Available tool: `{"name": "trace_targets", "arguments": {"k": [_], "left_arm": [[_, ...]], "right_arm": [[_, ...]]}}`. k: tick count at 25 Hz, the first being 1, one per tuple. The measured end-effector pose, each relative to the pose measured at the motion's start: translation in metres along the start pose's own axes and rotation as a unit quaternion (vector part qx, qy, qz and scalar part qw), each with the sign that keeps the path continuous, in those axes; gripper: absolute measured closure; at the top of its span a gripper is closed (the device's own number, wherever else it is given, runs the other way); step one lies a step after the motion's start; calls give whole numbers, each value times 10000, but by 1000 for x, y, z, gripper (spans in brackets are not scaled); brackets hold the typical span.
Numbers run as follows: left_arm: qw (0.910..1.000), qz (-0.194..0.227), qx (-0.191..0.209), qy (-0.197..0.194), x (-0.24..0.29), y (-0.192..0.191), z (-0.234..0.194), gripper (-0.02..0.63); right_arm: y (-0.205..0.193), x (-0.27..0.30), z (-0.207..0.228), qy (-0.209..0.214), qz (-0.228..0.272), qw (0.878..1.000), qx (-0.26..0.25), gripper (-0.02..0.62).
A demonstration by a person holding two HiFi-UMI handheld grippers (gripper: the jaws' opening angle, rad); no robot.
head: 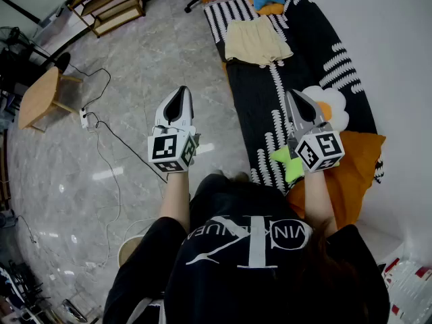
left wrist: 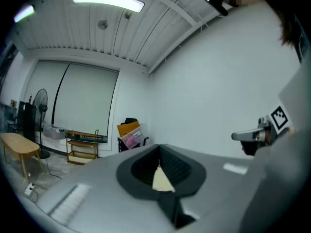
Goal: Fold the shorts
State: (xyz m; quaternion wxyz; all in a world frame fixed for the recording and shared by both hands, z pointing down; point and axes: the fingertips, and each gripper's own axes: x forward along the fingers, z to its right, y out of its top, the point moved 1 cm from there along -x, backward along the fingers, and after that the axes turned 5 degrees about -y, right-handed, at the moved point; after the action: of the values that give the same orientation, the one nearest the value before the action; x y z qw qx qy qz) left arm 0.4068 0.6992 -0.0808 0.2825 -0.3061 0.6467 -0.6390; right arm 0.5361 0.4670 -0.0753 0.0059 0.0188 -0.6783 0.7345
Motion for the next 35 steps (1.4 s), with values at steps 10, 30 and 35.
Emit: {"name": "trace_targets", "arguments": {"k": [10, 30, 35], "left_arm": [[9998, 69, -97, 134, -11, 7, -6, 606], [9998, -6, -88, -186, 44, -1, -18, 606], [9996, -138, -102, -226, 94, -2, -52, 606]], "right_arm": [[-5, -6, -6, 106, -52, 9999, 39, 592], [-17, 30, 39, -157, -52, 9991, 397, 440], [-23, 81, 58, -314, -166, 9979, 545, 439]]}}
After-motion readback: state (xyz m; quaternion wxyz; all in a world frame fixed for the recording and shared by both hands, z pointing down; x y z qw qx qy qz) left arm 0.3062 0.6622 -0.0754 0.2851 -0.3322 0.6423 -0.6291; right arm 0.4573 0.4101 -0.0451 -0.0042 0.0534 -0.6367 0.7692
